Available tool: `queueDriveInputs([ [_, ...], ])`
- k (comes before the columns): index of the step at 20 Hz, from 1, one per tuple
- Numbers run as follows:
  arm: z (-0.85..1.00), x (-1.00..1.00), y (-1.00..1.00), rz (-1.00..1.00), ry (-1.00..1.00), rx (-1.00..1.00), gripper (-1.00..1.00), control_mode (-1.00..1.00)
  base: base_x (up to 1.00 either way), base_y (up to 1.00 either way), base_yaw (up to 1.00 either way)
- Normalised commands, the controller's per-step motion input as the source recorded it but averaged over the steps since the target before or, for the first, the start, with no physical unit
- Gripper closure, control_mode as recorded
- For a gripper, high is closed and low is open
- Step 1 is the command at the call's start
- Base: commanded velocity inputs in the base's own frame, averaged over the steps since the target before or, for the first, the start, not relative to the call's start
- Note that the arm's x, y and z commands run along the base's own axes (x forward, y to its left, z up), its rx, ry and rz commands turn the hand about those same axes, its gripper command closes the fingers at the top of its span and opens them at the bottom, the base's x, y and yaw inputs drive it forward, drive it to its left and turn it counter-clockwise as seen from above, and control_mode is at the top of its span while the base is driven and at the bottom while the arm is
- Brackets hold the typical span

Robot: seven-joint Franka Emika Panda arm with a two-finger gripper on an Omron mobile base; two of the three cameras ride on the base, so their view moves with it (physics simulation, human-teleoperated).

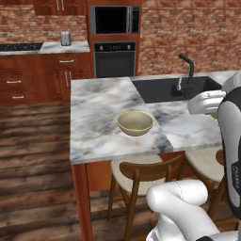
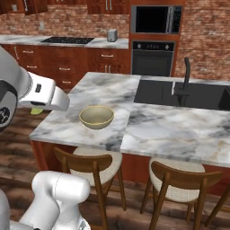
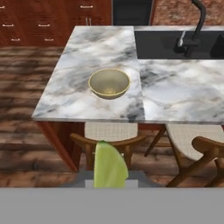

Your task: There is a bowl on the dining counter. Grab a lemon wedge from the fridge and place it in the bowl. Then get the liquor bottle and glass cup from the cabinet and place them next to the bowl.

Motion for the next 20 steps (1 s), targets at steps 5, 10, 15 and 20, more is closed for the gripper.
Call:
queueDriveInputs([
  [5,-0.11,0.81,-0.01,0.05,0.14,0.01,1.0,-1.0,0.0,0.0,0.0],
  [10,-0.28,0.96,0.0,0.01,0.14,0.0,1.0,-1.0,0.0,0.0,0.0],
  [15,-0.59,0.91,0.04,0.0,0.11,0.0,1.0,-1.0,0.0,0.0,0.0],
  [20,-0.8,0.87,0.17,0.0,0.07,0.0,1.0,-1.0,0.0,0.0,0.0],
])
